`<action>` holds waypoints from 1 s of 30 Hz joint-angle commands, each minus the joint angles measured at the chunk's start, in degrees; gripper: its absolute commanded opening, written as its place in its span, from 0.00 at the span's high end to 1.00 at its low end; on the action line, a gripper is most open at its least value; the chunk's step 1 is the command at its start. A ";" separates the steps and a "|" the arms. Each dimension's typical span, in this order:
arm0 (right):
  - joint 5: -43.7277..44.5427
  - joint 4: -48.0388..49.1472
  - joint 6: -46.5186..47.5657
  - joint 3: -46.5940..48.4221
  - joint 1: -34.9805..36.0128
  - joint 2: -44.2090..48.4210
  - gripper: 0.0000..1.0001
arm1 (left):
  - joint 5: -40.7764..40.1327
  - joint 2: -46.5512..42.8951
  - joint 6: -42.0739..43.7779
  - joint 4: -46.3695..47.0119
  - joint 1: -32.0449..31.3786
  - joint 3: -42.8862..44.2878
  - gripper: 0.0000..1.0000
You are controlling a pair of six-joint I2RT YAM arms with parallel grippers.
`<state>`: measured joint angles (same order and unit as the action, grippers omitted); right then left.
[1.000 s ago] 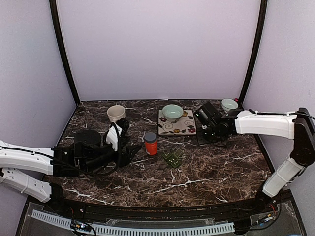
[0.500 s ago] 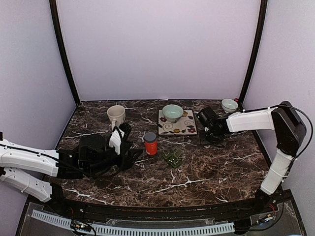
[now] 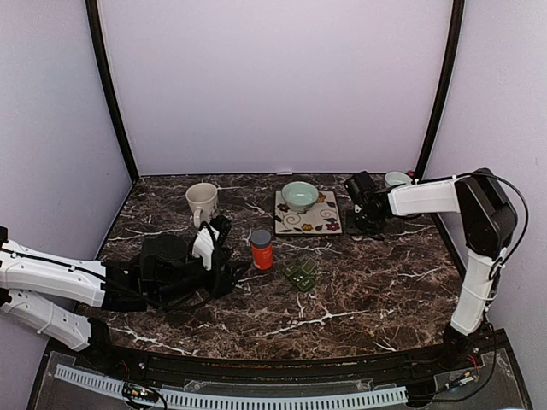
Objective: Sort the pills into containers
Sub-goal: Place the pill bottle at the center of the board.
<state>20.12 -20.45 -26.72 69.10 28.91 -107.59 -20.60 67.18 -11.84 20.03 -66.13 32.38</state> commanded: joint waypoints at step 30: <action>-2.15 3.51 -1.08 -5.47 -0.17 6.69 0.51 | 0.76 0.11 -2.07 0.61 -0.10 -0.97 0.48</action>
<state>17.56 -16.82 -27.70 63.83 28.45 -104.71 -20.36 67.99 -12.93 20.01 -66.13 32.38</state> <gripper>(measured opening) 0.490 0.524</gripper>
